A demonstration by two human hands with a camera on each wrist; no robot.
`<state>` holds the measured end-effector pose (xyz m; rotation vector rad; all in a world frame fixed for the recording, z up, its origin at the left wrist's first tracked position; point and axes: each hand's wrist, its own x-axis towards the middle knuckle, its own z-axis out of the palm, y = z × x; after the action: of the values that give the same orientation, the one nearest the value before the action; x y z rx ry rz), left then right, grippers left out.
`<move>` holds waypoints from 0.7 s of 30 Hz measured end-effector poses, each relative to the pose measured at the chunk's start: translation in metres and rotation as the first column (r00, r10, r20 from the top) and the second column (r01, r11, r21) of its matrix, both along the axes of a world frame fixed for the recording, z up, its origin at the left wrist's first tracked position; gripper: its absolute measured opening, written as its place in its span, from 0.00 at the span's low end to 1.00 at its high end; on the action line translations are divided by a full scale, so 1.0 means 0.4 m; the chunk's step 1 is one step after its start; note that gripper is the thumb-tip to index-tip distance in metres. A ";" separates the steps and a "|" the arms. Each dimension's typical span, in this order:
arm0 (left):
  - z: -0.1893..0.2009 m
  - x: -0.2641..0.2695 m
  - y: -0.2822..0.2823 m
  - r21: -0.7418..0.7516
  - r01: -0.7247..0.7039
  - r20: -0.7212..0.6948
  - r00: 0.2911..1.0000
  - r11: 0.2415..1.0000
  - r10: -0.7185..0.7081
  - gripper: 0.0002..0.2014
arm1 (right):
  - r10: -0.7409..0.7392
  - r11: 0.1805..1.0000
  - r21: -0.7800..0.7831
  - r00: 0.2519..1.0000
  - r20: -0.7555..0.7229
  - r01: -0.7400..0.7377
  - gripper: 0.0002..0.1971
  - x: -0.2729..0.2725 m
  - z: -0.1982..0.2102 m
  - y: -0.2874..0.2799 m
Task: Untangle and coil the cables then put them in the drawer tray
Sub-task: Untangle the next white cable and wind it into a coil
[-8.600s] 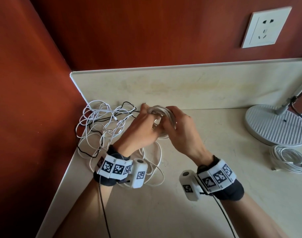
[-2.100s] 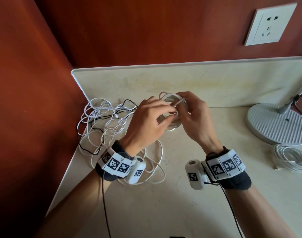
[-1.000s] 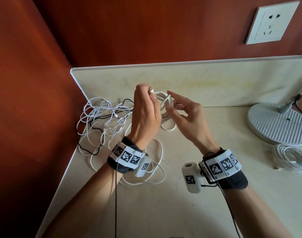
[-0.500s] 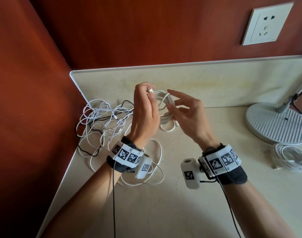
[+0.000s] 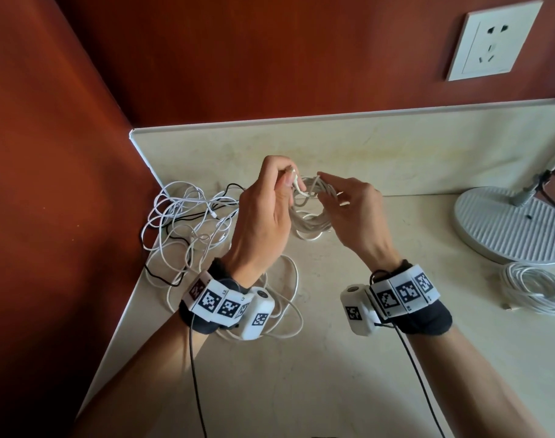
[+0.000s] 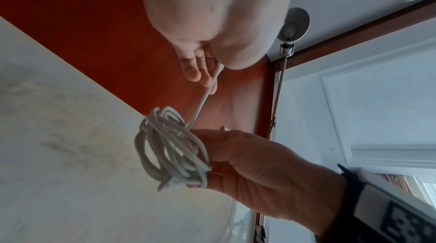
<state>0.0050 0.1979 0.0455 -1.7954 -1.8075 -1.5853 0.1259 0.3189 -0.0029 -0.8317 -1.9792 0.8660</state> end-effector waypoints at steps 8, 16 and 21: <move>0.021 -0.072 0.021 -0.072 0.104 0.200 0.976 0.992 -0.088 0.10 | 0.089 0.994 0.061 0.996 0.011 -0.090 0.18 0.005 -0.002 -0.011; -0.003 -0.170 0.074 -0.144 0.190 0.669 0.742 0.971 -0.046 0.09 | 0.310 0.948 0.060 0.950 0.026 -0.311 0.17 0.021 0.008 -0.029; -0.039 -0.166 0.079 -0.221 0.312 0.886 0.461 0.924 0.056 0.14 | 0.382 0.921 0.075 0.924 0.016 -0.382 0.16 0.036 0.016 -0.027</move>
<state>-0.0613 0.2295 0.0300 -1.2356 -2.5316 -2.7802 0.1402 0.3083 0.0035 -0.4028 -2.2000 0.9990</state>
